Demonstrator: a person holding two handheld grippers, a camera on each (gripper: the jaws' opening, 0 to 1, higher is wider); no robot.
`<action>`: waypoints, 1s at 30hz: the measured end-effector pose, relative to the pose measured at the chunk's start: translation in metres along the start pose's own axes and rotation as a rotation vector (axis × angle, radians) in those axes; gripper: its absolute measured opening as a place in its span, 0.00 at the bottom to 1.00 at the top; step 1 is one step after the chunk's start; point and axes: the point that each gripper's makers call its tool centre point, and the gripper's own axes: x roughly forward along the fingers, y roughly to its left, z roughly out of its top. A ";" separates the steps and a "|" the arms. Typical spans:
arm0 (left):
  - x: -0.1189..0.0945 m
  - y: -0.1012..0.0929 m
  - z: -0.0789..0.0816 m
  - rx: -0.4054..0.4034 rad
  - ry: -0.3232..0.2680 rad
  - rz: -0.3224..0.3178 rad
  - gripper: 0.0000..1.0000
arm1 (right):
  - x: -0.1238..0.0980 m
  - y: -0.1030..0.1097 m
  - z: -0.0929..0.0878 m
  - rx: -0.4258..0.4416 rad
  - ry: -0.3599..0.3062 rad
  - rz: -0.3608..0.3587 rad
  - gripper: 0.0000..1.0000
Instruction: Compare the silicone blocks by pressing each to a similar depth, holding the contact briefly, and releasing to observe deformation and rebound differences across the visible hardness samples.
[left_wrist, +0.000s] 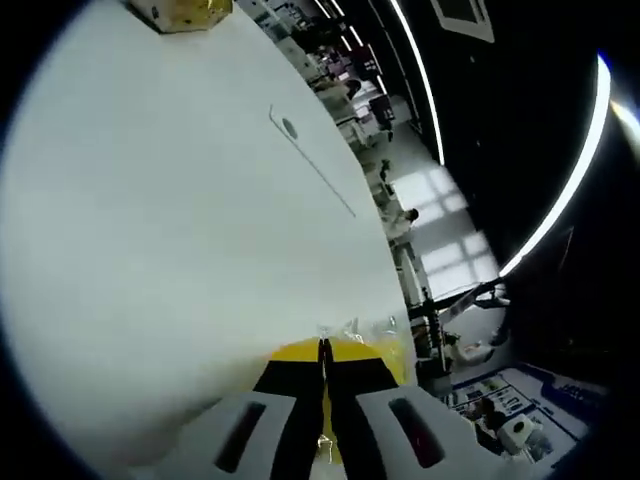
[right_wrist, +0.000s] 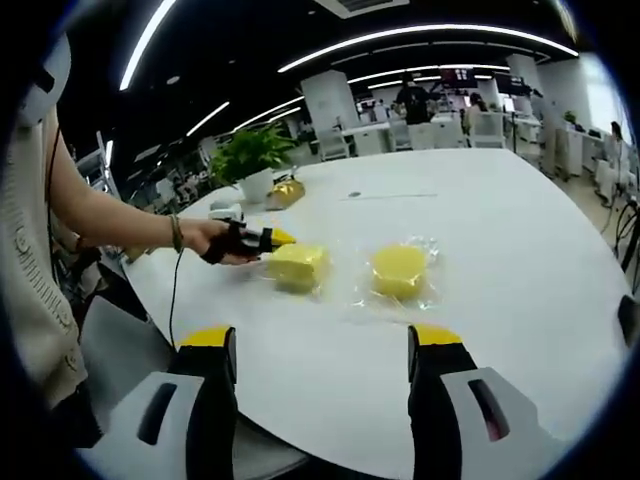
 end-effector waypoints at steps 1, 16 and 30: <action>-0.001 -0.002 0.001 0.039 0.004 0.003 0.00 | 0.000 0.001 0.001 0.000 -0.002 0.002 0.64; -0.020 -0.048 -0.007 0.592 0.073 0.084 0.00 | 0.006 0.015 0.011 -0.036 -0.023 0.042 0.61; -0.032 -0.115 -0.035 0.865 0.101 0.011 0.00 | -0.003 0.029 0.017 -0.085 -0.054 0.071 0.61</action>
